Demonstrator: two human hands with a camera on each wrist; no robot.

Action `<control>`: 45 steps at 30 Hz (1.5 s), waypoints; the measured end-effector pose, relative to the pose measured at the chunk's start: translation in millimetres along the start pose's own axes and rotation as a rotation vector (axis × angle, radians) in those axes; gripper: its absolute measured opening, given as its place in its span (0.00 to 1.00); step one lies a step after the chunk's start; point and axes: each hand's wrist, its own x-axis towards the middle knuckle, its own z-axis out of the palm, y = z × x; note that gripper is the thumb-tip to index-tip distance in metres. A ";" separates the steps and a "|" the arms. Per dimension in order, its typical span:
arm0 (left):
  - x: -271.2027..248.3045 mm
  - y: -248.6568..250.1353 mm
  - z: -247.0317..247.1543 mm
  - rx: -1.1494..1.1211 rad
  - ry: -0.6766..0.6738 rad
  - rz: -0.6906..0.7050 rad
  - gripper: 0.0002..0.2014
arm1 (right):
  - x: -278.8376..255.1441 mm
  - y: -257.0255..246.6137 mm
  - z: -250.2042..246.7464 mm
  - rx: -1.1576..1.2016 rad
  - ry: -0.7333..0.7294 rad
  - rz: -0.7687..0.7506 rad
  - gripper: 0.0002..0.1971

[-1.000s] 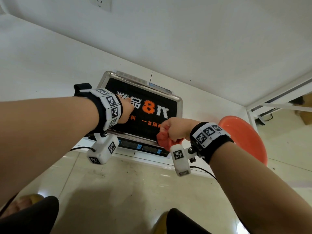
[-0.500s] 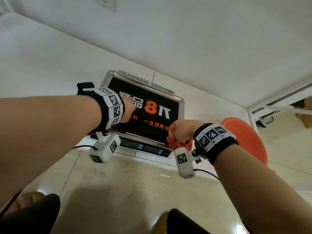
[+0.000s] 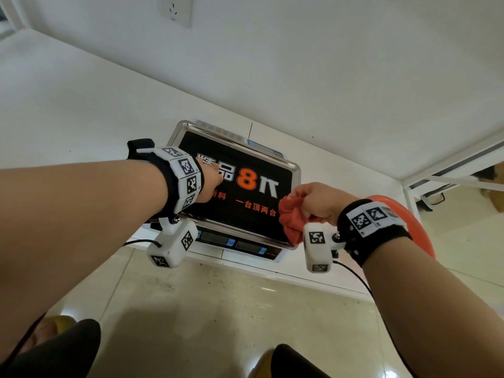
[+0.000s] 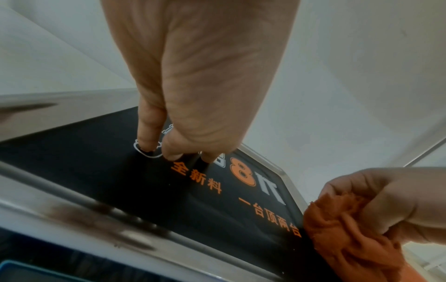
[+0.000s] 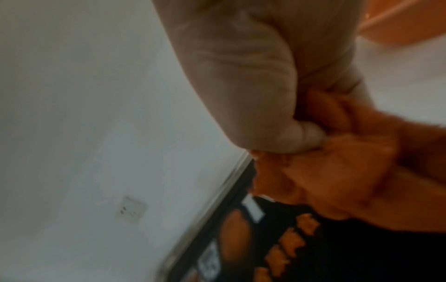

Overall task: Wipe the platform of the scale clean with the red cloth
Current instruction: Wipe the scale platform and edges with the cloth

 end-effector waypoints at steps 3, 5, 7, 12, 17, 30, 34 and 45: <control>-0.2 0.1 0.1 0.005 -0.006 0.001 0.29 | -1.4 4.7 6.0 -0.257 0.129 -0.043 0.17; 0.5 -0.4 1.0 0.004 0.001 -0.001 0.28 | -0.4 5.3 10.4 -0.393 0.195 -0.082 0.14; 0.0 -0.3 2.1 0.003 0.005 -0.004 0.28 | 1.2 6.6 14.0 -0.433 0.141 -0.047 0.13; -2.2 -2.6 3.6 -0.015 0.013 -0.003 0.28 | 1.6 7.8 32.1 -0.430 0.096 0.042 0.06; -2.7 -4.2 2.8 -0.047 0.017 0.007 0.28 | 4.6 2.3 48.1 -0.327 0.106 0.021 0.08; -7.4 -58.6 19.8 -0.486 0.274 -0.004 0.30 | 36.4 -60.1 115.5 -0.472 0.051 -0.173 0.10; -15.0 -85.9 27.4 -0.543 0.358 -0.135 0.32 | 43.0 -84.2 140.3 -0.579 0.075 -0.251 0.14; -27.9 -101.0 43.4 -0.545 0.211 -0.055 0.31 | 35.1 -136.4 199.5 -0.864 0.103 -0.444 0.17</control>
